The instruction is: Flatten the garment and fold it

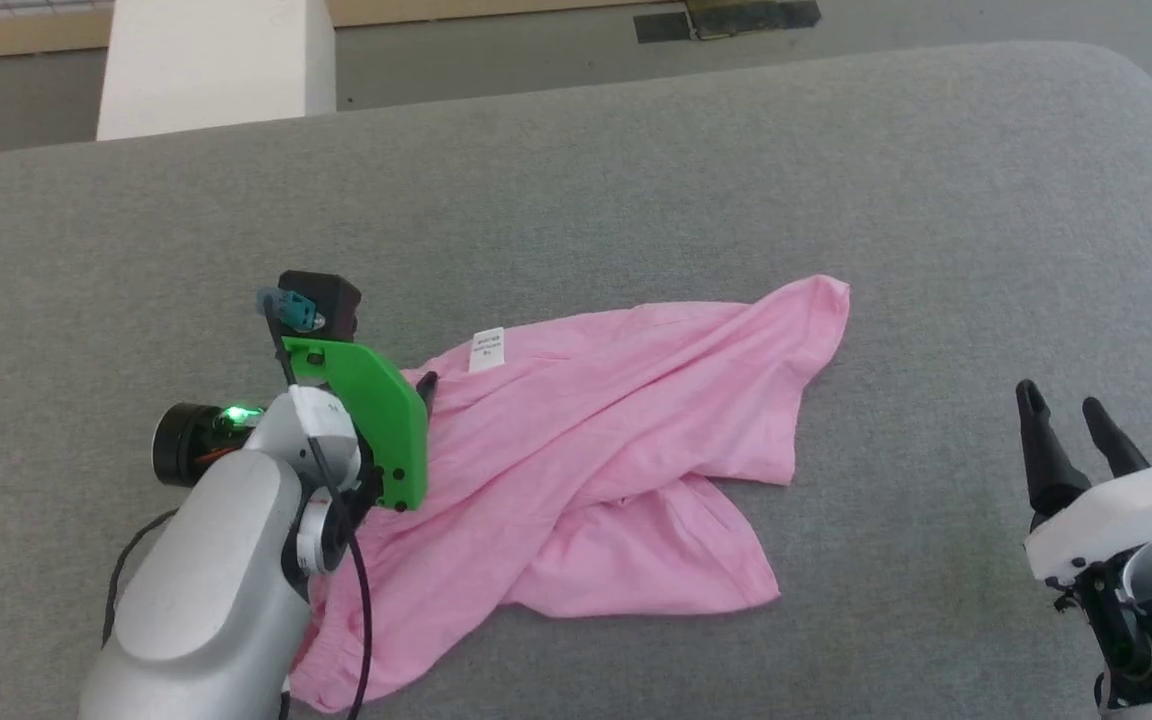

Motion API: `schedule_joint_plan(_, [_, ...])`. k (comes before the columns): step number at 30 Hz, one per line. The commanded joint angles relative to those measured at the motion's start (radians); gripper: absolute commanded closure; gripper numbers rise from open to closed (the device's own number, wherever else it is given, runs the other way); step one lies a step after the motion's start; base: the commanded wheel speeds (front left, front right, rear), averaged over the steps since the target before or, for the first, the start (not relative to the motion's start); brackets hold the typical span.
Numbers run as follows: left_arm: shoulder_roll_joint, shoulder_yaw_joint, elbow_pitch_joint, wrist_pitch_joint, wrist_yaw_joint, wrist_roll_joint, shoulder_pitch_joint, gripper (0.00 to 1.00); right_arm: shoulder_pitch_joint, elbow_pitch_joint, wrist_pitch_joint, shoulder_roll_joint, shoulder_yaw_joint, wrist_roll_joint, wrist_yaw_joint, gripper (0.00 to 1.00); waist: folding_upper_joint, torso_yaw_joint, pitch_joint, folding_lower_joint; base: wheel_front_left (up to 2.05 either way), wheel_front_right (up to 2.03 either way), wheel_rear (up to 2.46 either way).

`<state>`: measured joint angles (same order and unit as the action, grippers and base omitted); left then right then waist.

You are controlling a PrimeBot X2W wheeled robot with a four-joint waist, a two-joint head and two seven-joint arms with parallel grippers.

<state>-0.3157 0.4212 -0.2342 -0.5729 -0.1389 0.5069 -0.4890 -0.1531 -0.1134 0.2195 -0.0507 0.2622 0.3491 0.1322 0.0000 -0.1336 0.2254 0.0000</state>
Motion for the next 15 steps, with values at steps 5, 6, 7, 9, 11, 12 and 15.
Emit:
schedule_joint_plan(5, [0.000,0.007,-0.054,-0.005,0.006,0.004,-0.022,0.00,-0.017,-0.009,-0.013,0.000,0.010,-0.009,-0.002,0.00,0.0000,-0.010,0.022,0.0000,0.00,0.00,0.00])
schedule_joint_plan(6, [0.003,0.006,-0.061,0.000,0.008,0.007,-0.023,0.00,-0.017,-0.009,-0.014,0.000,0.011,-0.009,-0.002,0.00,0.0000,-0.009,0.021,0.0000,0.00,0.00,0.00])
schedule_joint_plan(7, [0.005,0.006,-0.070,0.006,0.012,0.009,-0.026,0.19,-0.017,-0.011,-0.014,0.000,0.011,-0.009,-0.002,0.00,0.0000,-0.008,0.021,0.0000,0.00,0.00,0.00])
schedule_joint_plan(9, [0.009,0.005,-0.082,0.029,0.023,0.014,-0.030,0.81,-0.019,-0.013,-0.016,0.000,0.007,-0.010,-0.002,0.00,0.0000,-0.008,0.019,0.0000,0.00,0.00,0.00])
schedule_joint_plan(11, [0.012,0.005,-0.098,0.043,0.033,0.018,-0.033,1.00,-0.021,-0.016,-0.017,0.000,0.002,-0.010,-0.002,0.00,0.0000,-0.009,0.018,0.0000,0.00,0.00,0.00])
schedule_joint_plan(12, [0.015,0.004,-0.104,0.052,0.038,0.023,-0.034,1.00,-0.022,-0.018,-0.017,0.000,0.000,-0.010,-0.002,0.00,0.0000,-0.009,0.017,0.0000,0.00,0.00,0.00])
schedule_joint_plan(15, [0.026,-0.003,-0.108,0.084,0.051,0.038,-0.036,1.00,-0.020,-0.016,-0.015,0.000,-0.006,-0.015,-0.002,0.00,0.0000,-0.004,0.016,0.0000,0.00,0.00,0.00])
